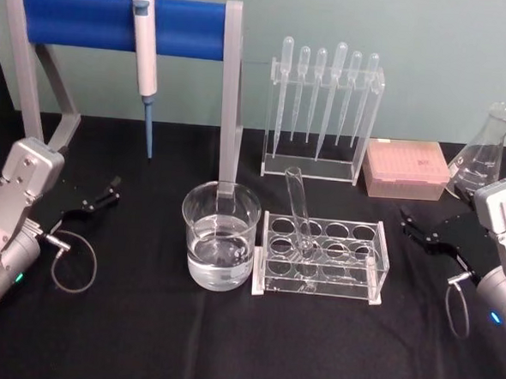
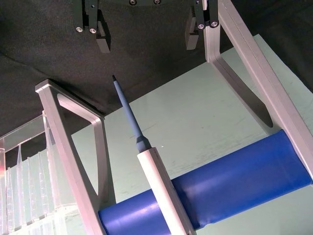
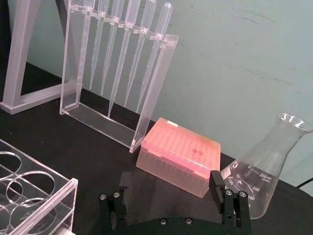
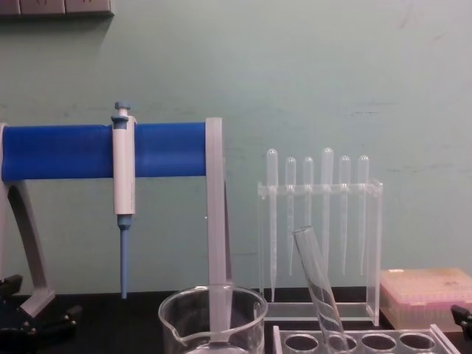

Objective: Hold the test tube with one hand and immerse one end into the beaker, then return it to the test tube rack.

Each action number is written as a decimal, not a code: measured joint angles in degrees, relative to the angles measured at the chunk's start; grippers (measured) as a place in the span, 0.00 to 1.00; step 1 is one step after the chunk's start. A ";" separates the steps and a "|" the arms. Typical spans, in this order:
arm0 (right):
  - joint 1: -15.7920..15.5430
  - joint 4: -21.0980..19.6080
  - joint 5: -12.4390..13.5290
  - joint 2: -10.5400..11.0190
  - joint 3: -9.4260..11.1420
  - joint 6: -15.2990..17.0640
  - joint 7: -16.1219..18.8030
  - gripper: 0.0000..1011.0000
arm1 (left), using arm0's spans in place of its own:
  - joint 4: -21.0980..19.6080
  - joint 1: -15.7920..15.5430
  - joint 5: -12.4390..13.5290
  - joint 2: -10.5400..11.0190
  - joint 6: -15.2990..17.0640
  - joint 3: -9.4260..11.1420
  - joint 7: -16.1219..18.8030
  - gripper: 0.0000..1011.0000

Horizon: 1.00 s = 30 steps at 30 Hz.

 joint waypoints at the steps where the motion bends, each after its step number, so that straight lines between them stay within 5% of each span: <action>1: -0.19 -0.19 -0.13 0.04 0.16 0.03 -0.01 0.99 | 0.00 0.00 0.00 0.00 0.00 0.00 0.00 0.99; 11: -8.20 -10.95 -0.26 4.22 4.16 1.80 -1.27 0.99 | 0.00 0.00 0.00 0.00 0.00 0.00 0.00 0.99; 17: -12.45 -18.43 4.87 7.21 6.29 4.59 4.23 0.99 | 0.00 0.00 0.00 0.00 0.00 0.00 0.00 0.99; 23: -10.78 -20.77 9.77 7.95 4.82 8.62 13.95 0.99 | 0.00 0.00 0.00 0.00 0.00 0.00 0.00 0.99; 30: -4.72 -19.38 8.83 5.17 0.71 12.41 20.51 0.99 | 0.00 0.00 0.00 0.00 0.00 0.00 0.00 0.99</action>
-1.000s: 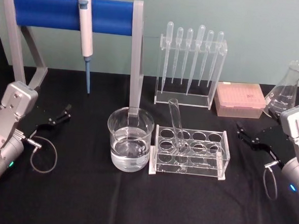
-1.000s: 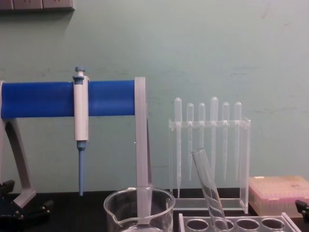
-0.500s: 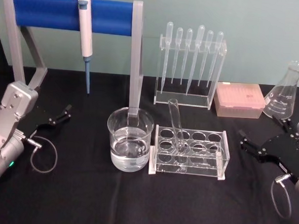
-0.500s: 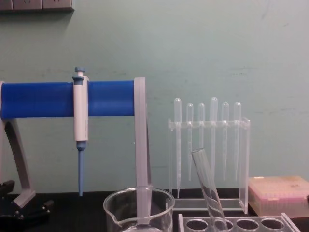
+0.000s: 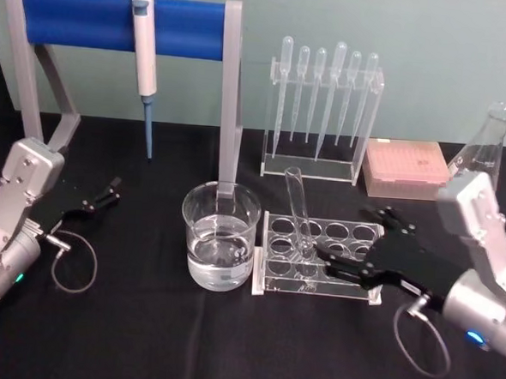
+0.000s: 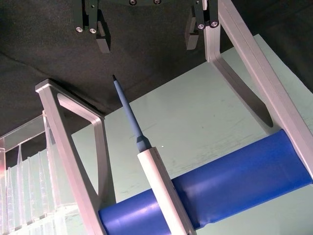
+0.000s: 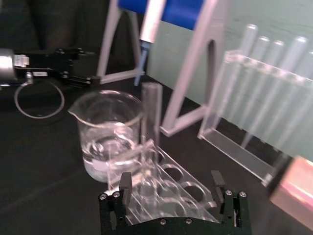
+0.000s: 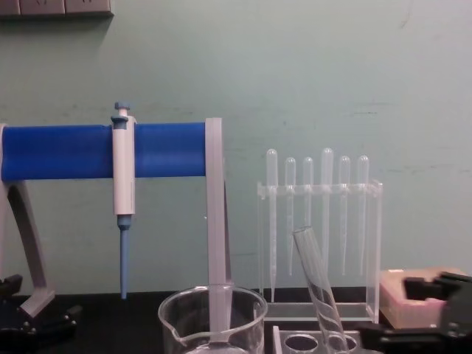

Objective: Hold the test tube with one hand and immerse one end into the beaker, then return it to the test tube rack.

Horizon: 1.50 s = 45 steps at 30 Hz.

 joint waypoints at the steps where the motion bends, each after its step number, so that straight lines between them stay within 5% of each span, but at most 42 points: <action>1: 0.70 0.28 -0.33 -0.45 -0.41 0.30 0.41 0.99 | 0.00 0.00 0.00 0.00 0.00 0.00 0.00 0.99; 14: 9.66 7.22 -5.89 -9.05 -4.68 3.76 2.56 0.99 | 0.00 0.00 0.00 0.00 0.00 0.00 0.00 0.99; 24: 10.52 8.43 -7.09 -11.57 -4.13 4.37 3.22 0.95 | 0.00 0.00 0.00 0.00 0.00 0.00 0.00 0.99; 45: 8.49 8.71 -8.18 -14.04 -1.26 4.81 4.52 0.31 | 0.00 0.00 0.00 0.00 0.00 0.00 0.00 0.99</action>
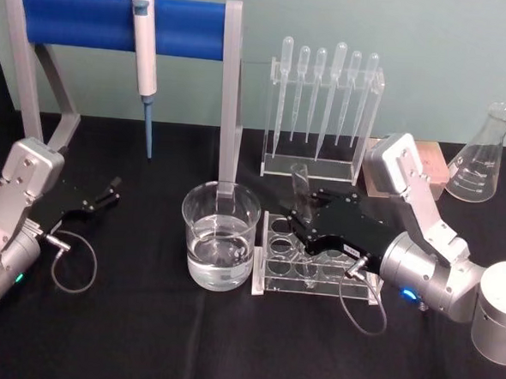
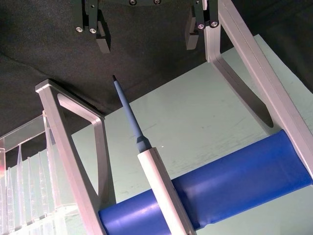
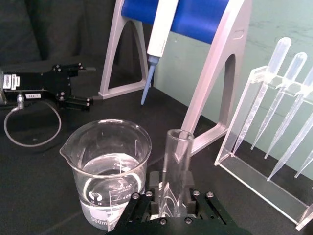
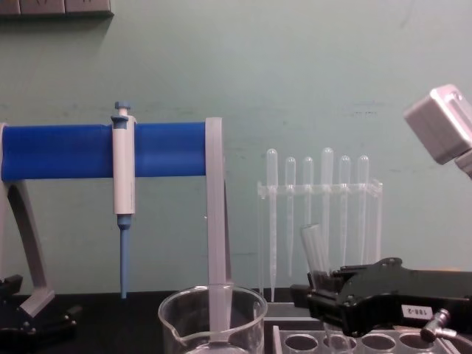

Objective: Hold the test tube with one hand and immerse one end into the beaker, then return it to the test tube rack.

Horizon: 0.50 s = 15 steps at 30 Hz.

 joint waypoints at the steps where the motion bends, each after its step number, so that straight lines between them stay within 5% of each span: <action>1: -0.15 -0.10 0.01 -0.07 0.20 -0.06 -0.01 0.27 | 0.00 0.00 0.00 0.00 0.00 0.00 0.00 0.99; 15: -4.54 -7.01 5.46 -0.31 5.65 -1.97 -0.90 0.22 | 0.00 0.00 0.00 0.00 0.00 0.00 0.00 0.99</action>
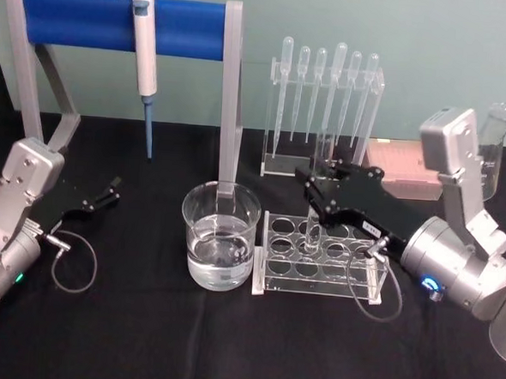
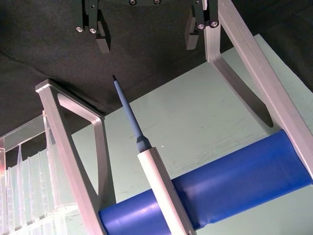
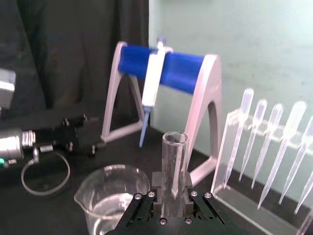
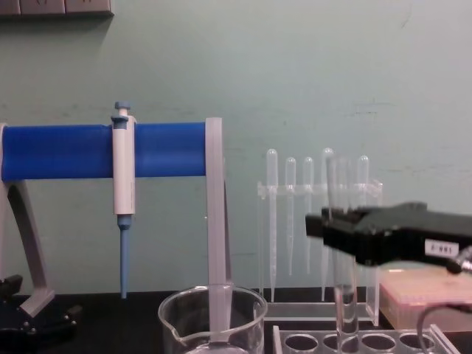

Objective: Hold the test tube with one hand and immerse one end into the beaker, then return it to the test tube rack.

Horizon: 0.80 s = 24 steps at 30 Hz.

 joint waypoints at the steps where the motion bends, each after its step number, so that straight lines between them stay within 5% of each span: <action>1: -0.11 -0.40 0.14 0.01 0.14 -0.04 -0.13 0.22 | 0.00 0.00 0.00 0.00 0.00 0.00 0.00 0.99; 24: -0.90 -3.77 1.52 0.25 1.64 -0.35 -1.88 0.22 | 0.00 0.00 0.00 0.00 0.00 0.00 0.00 0.99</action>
